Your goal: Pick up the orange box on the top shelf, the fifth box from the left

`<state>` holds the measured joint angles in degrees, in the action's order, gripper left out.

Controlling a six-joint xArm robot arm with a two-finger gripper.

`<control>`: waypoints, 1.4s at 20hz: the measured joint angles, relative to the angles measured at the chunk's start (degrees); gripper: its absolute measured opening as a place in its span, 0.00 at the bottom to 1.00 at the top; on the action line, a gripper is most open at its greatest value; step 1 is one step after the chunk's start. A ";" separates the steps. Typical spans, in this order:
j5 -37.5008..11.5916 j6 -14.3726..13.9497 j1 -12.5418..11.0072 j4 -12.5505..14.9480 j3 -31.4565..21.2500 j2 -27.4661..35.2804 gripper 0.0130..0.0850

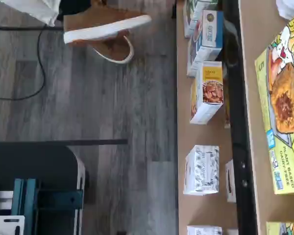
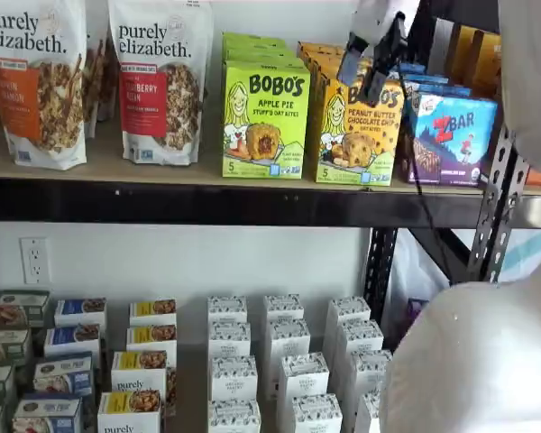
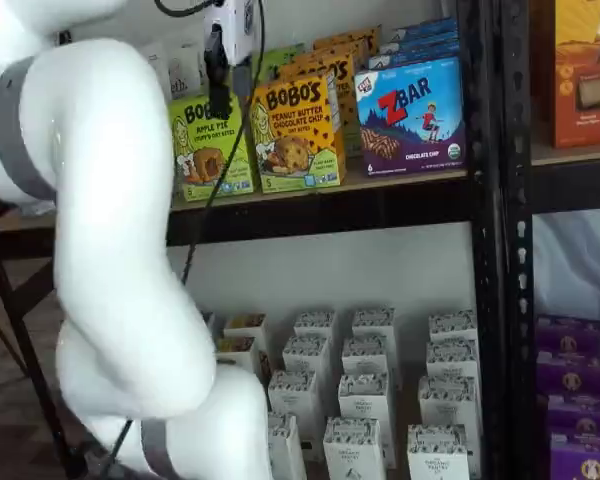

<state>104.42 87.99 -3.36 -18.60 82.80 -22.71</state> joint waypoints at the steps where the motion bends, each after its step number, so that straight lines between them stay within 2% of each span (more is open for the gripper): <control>1: 0.53 0.01 0.20 0.81 0.22 0.16 1.00; 3: 0.92 0.48 0.05 1.79 -0.40 -0.20 1.00; 8: 0.06 1.36 -0.57 2.13 -2.58 -1.60 1.00; 13: -2.27 1.86 -1.66 -0.16 -4.42 -3.30 1.00; 20: -6.77 2.37 -2.34 -1.33 -5.06 -3.57 1.00; 28: -9.54 4.09 -4.72 -3.59 -1.19 0.33 1.00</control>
<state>94.88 92.09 -8.08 -22.20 81.61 -22.38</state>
